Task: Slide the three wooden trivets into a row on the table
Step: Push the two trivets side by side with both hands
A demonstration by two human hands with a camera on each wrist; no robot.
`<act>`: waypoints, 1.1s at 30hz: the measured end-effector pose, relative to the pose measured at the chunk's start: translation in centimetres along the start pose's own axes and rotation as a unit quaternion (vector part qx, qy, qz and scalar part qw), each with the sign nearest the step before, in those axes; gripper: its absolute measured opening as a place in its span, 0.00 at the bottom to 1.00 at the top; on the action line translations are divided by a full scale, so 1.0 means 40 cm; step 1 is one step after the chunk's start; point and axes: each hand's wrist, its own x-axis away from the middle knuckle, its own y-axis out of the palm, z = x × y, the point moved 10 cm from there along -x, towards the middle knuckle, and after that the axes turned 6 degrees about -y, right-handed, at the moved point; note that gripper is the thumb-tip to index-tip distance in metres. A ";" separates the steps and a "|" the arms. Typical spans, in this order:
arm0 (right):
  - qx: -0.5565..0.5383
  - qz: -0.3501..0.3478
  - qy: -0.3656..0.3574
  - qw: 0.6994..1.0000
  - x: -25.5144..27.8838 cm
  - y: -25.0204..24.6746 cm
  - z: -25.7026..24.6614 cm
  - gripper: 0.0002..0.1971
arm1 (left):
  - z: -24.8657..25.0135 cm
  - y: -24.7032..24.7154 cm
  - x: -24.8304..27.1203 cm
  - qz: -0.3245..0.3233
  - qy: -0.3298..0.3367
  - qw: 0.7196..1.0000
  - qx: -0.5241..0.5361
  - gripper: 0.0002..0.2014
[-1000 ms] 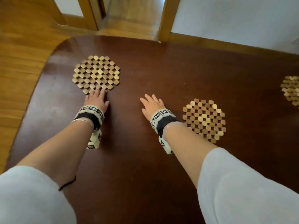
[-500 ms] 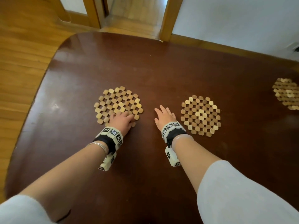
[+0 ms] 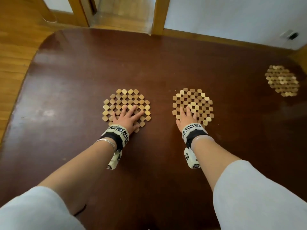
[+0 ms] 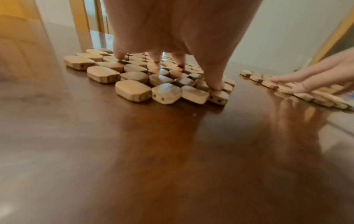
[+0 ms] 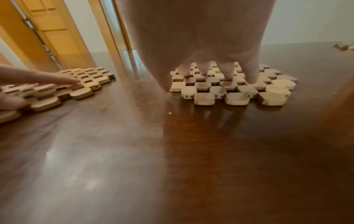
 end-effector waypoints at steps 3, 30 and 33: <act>0.009 -0.021 -0.016 1.000 0.006 0.011 -0.004 0.32 | 0.022 -0.013 -0.022 -0.012 -0.004 1.000 0.007 0.30; 0.006 -0.060 -0.039 0.997 0.002 0.030 -0.018 0.34 | 0.019 -0.071 -0.058 0.023 -0.052 0.997 0.061 0.30; -0.010 -0.052 -0.046 0.998 0.009 0.023 -0.013 0.32 | 0.035 -0.085 -0.053 0.030 -0.054 0.997 0.041 0.28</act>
